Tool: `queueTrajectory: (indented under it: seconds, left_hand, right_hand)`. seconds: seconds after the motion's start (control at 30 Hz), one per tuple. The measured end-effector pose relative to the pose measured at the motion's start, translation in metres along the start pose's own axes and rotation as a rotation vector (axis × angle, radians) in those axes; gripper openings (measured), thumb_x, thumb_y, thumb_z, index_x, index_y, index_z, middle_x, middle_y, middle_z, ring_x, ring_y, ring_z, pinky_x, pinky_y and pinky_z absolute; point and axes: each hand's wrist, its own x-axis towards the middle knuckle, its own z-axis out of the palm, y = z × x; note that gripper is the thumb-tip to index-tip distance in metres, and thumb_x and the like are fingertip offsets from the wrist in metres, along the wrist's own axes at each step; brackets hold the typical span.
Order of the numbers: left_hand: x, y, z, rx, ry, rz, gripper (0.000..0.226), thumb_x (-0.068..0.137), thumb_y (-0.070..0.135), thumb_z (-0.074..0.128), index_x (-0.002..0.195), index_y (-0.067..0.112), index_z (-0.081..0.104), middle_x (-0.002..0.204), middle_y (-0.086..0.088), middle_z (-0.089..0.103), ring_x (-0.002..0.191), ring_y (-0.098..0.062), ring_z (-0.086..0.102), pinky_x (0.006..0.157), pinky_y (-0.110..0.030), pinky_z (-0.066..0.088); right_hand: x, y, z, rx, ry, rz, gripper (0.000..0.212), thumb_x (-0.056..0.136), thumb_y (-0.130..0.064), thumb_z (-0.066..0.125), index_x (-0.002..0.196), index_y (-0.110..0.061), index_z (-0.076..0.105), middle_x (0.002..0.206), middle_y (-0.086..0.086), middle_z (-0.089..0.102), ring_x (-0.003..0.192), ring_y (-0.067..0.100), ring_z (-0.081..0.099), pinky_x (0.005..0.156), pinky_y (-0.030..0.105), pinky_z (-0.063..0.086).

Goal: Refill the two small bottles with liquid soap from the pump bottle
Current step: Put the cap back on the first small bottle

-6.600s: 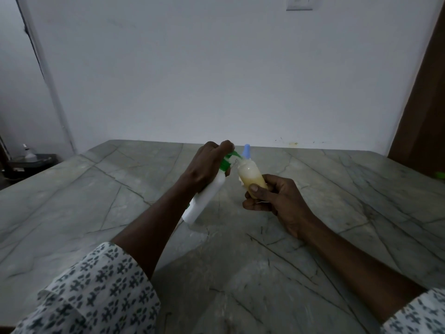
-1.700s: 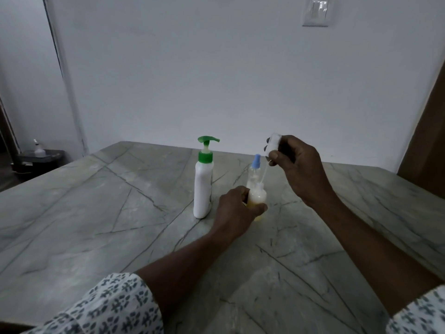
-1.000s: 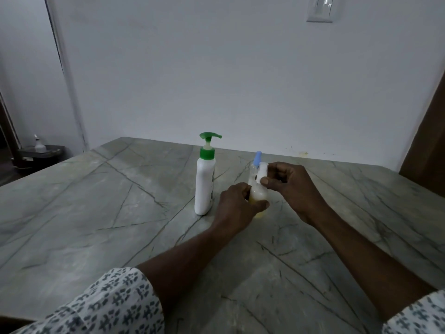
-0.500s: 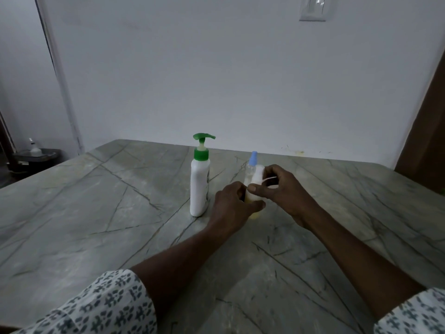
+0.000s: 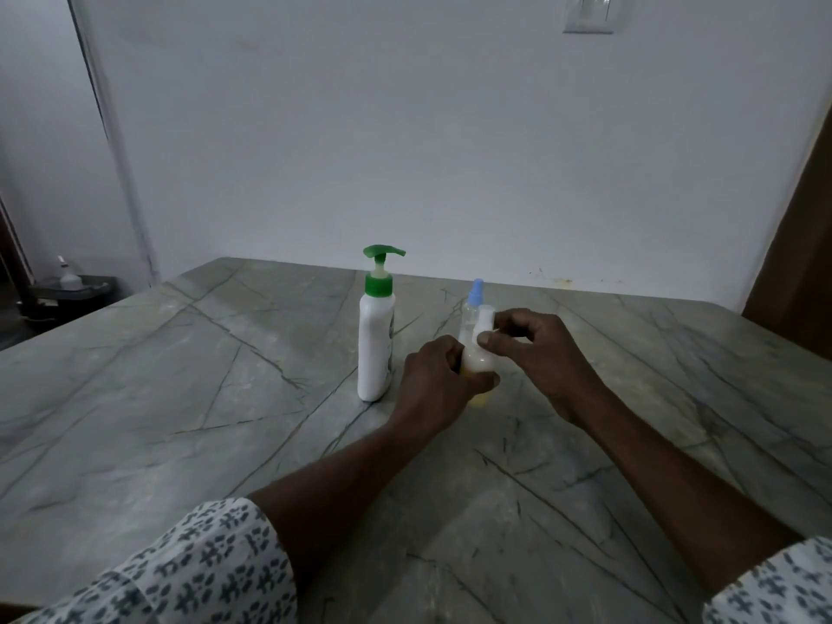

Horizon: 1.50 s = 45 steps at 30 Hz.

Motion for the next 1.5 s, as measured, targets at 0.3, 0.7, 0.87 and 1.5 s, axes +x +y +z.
queueTrajectory:
  seconds: [0.3, 0.7, 0.87, 1.5]
  left_hand:
    - [0.000, 0.000, 0.000, -0.011, -0.008, -0.003, 0.035, 0.077, 0.035, 0.083, 0.097, 0.023, 0.058, 0.086, 0.010, 0.061, 0.070, 0.001, 0.055, 0.057, -0.013, 0.035]
    - [0.000, 0.000, 0.001, 0.005, 0.001, 0.007, 0.036, 0.076, 0.035, 0.084, 0.095, 0.022, 0.057, 0.087, 0.008, 0.062, 0.067, 0.001, 0.054, 0.056, -0.013, 0.035]
    - [0.000, -0.001, 0.001, 0.018, 0.013, 0.011, 0.038, 0.075, 0.037, 0.084, 0.102, 0.021, 0.062, 0.087, 0.010, 0.065, 0.071, 0.001, 0.057, 0.058, -0.014, 0.040]
    - [-0.001, 0.001, 0.000, 0.032, 0.011, 0.006, 0.034, 0.076, 0.035, 0.084, 0.093, 0.023, 0.057, 0.077, 0.014, 0.057, 0.064, 0.003, 0.052, 0.053, -0.011, 0.033]
  right_hand:
    - [-0.001, 0.003, 0.002, 0.114, -0.065, 0.008, 0.026, 0.085, -0.017, 0.070, 0.111, -0.021, 0.069, 0.109, 0.001, 0.071, 0.104, 0.019, 0.066, 0.093, 0.041, 0.054]
    - [-0.003, -0.001, 0.004, 0.134, -0.058, 0.001, 0.021, 0.083, -0.014, 0.072, 0.104, -0.017, 0.071, 0.103, 0.007, 0.072, 0.099, 0.022, 0.066, 0.091, 0.040, 0.055]
    - [-0.002, -0.001, 0.012, 0.008, 0.007, 0.010, 0.032, 0.074, -0.029, 0.081, 0.090, -0.006, 0.065, 0.089, 0.012, 0.068, 0.078, 0.017, 0.063, 0.071, 0.029, 0.054]
    - [-0.002, -0.002, 0.001, 0.006, -0.037, -0.013, 0.012, 0.080, -0.020, 0.076, 0.088, -0.015, 0.069, 0.090, 0.012, 0.069, 0.085, 0.026, 0.063, 0.082, 0.043, 0.053]
